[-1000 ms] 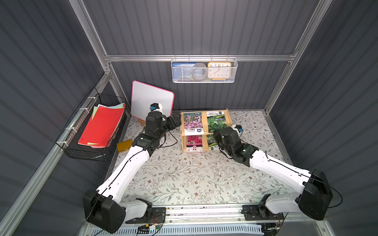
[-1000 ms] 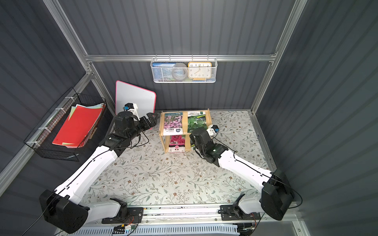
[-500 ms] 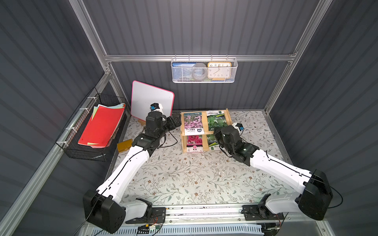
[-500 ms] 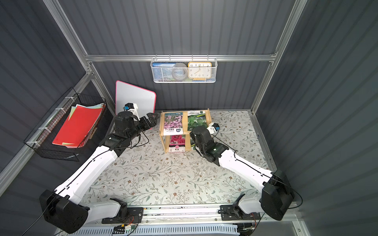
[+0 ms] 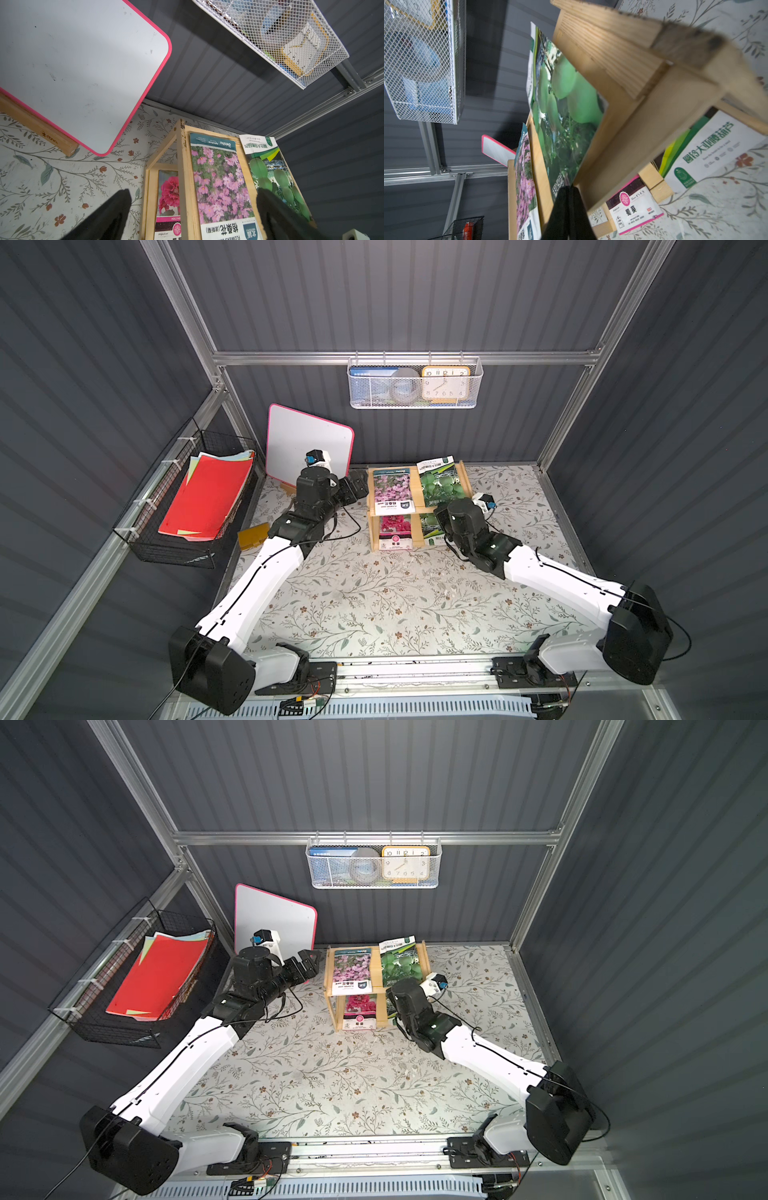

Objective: Take the seed bag off the shelf
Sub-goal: Pick up the seed packet from the shelf.

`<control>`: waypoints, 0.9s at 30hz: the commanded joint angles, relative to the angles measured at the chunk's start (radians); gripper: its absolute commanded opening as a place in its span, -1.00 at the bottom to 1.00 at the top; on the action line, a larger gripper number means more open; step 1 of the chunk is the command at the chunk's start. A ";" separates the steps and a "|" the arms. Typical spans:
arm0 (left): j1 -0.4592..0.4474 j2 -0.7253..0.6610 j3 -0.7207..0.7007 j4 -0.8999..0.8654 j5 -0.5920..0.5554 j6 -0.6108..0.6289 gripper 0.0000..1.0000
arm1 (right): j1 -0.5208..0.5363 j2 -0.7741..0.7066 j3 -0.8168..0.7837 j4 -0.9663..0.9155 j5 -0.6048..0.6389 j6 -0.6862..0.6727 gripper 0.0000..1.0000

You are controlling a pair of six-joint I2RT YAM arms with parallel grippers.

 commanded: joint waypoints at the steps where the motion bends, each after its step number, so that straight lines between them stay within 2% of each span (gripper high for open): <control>1: 0.008 -0.013 -0.009 -0.014 -0.008 0.026 1.00 | -0.002 0.006 -0.025 0.037 0.042 0.004 -1.00; 7: 0.008 -0.021 -0.009 -0.015 -0.010 0.024 1.00 | -0.002 -0.014 -0.029 0.068 0.038 -0.075 -1.00; 16: 0.008 -0.037 -0.010 -0.020 -0.024 0.027 1.00 | -0.002 -0.128 -0.059 0.136 0.001 -0.240 -1.00; 27: 0.008 -0.053 -0.008 -0.020 -0.035 0.036 1.00 | -0.001 -0.291 -0.107 0.079 -0.140 -0.303 -1.00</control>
